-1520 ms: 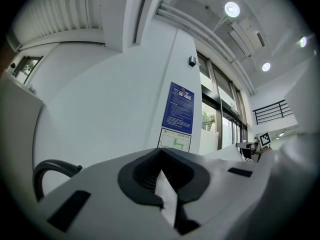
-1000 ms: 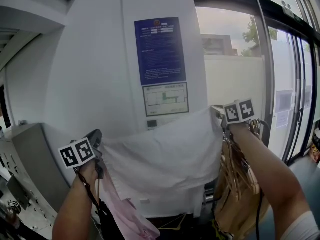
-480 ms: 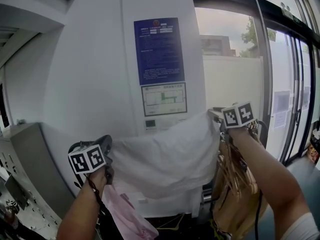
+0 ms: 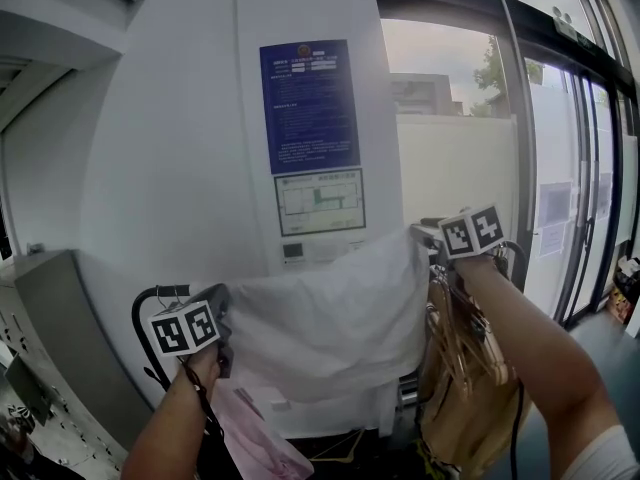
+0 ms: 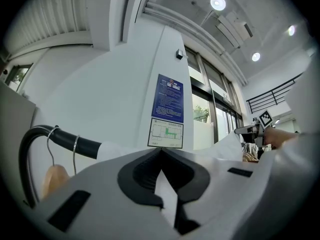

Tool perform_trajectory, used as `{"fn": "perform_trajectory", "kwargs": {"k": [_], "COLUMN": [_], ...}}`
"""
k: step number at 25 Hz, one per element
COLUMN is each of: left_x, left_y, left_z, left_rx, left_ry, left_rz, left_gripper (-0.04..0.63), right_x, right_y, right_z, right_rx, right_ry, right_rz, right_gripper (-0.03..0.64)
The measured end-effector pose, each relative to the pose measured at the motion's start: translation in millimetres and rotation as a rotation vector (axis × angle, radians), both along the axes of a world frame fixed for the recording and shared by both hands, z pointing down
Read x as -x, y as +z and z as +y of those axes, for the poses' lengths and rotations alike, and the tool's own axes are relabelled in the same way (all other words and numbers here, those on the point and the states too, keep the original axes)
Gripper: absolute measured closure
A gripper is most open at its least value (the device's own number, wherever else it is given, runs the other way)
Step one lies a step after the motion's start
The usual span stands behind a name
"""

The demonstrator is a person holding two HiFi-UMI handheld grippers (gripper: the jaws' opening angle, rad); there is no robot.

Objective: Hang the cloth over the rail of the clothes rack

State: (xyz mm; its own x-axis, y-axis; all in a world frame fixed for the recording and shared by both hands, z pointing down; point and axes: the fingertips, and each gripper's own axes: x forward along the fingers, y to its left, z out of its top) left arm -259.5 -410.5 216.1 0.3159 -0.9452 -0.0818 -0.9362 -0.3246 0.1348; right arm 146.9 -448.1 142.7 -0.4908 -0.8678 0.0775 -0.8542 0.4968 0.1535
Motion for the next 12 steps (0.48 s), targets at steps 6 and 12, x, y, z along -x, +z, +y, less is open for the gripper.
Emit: {"fn": "perform_trajectory", "kwargs": {"k": [6, 12], "left_x": [0.1, 1.7], "left_y": [2.4, 8.2], "left_z": [-0.3, 6.4], "left_rx": [-0.003, -0.033], "left_ry": [0.003, 0.004], "left_rz": [0.013, 0.052], "left_gripper": [0.586, 0.586], "right_x": [-12.9, 12.4], "right_y": [-13.9, 16.6], "right_z": [7.3, 29.1], "right_rx": [-0.045, -0.045], "right_ry": [0.038, -0.022], "right_rz": [-0.022, -0.072], "right_gripper": [0.500, 0.502]}}
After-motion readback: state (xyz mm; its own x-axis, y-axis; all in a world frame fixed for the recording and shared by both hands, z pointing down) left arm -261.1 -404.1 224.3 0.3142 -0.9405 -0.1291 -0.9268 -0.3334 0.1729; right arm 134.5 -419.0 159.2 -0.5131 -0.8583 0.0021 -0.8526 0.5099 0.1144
